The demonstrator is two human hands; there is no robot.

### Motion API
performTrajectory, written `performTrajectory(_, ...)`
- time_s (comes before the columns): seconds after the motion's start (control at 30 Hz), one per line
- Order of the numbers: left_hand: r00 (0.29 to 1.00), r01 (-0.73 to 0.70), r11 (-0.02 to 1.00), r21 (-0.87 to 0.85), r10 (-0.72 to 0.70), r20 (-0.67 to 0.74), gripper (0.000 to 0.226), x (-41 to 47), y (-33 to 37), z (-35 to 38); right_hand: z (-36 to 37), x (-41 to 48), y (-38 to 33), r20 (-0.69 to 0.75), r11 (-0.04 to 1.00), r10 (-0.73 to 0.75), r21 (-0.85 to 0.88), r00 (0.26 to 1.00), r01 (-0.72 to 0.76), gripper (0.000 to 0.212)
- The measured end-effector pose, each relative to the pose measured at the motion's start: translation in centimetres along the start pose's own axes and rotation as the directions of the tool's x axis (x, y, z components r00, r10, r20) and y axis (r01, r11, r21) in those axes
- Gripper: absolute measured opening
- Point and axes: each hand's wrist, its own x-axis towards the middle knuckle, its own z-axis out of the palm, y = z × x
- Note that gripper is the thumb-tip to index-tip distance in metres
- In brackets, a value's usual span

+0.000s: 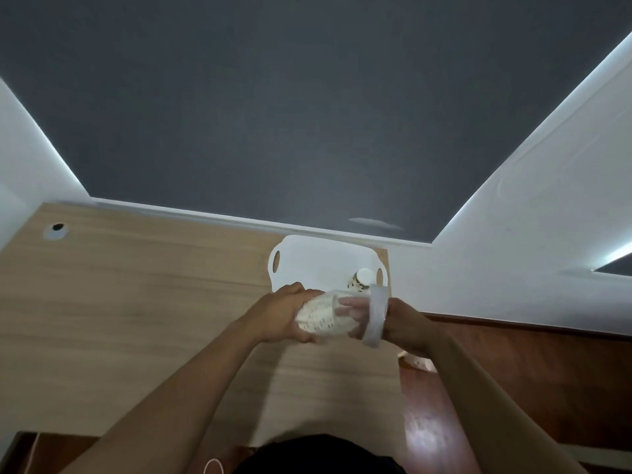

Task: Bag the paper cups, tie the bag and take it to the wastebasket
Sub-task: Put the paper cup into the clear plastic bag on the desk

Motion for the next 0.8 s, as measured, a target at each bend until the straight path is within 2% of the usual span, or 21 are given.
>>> performTrajectory(0.1, 0.999, 0.034, 0.994, 0.106, -0.036, 0.012, 0.109, 0.3, 0.7, -0.1, 0.5, 1.0, 1.0, 0.021, 0.973, -0.056, -0.225, 0.998, 0.059, 0.058)
performTrajectory(0.17, 0.998, 0.059, 0.988, 0.144, -0.062, 0.018, 0.110, 0.5, 1.3, 0.0, 0.6, 1.7, 1.6, -0.052, 0.973, 0.003, -0.230, 0.999, -0.015, 0.057)
performTrajectory(0.23, 0.996, 0.079, 0.981, 0.178, -0.085, 0.022, 0.111, 0.9, 1.9, 0.3, 1.3, 2.4, 1.3, -0.063, 0.966, 0.026, -0.254, 0.998, -0.042, 0.041)
performTrajectory(0.3, 0.994, 0.097, 0.973, 0.211, -0.106, 0.031, 0.112, 1.3, 2.6, 0.6, 1.7, 3.8, 2.4, -0.064, 0.951, 0.023, -0.307, 0.998, -0.042, 0.011)
performTrajectory(0.33, 0.993, 0.104, 0.967, 0.233, -0.115, 0.036, 0.112, 1.6, 2.9, 0.7, 1.5, 4.4, 3.6, -0.086, 0.945, 0.022, -0.323, 0.996, -0.048, 0.008)
performTrajectory(0.43, 0.989, 0.126, 0.957, 0.261, -0.141, 0.039, 0.108, 2.2, 3.5, 1.0, 2.2, 4.6, 3.3, -0.138, 0.893, -0.035, -0.450, 0.990, -0.031, 0.019)
performTrajectory(0.5, 0.990, 0.123, 0.959, 0.255, -0.137, 0.038, 0.105, 2.5, 3.9, 1.2, 2.1, 4.4, 2.8, -0.129, 0.854, -0.009, -0.516, 0.992, -0.060, 0.024)
performTrajectory(0.63, 0.992, 0.111, 0.976, 0.187, -0.121, 0.043, 0.094, 3.1, 4.0, 1.3, 1.6, 4.4, 1.7, -0.126, 0.829, 0.028, -0.552, 0.992, -0.094, 0.019)
performTrajectory(0.67, 0.991, 0.114, 0.983, 0.144, -0.122, 0.051, 0.089, 3.2, 3.9, 1.2, 1.5, 4.2, 1.1, -0.118, 0.814, 0.027, -0.573, 0.993, -0.090, 0.024)
performTrajectory(0.73, 0.988, 0.136, 0.990, 0.042, -0.139, 0.065, 0.077, 3.4, 3.2, 1.1, 1.2, 4.4, 0.5, -0.117, 0.805, 0.022, -0.587, 0.993, -0.087, 0.049)
performTrajectory(0.8, 0.985, 0.161, 0.987, -0.027, -0.159, 0.073, 0.067, 3.5, 2.4, 0.8, 0.9, 4.5, 0.1, -0.174, 0.807, 0.008, -0.581, 0.985, -0.109, 0.053)
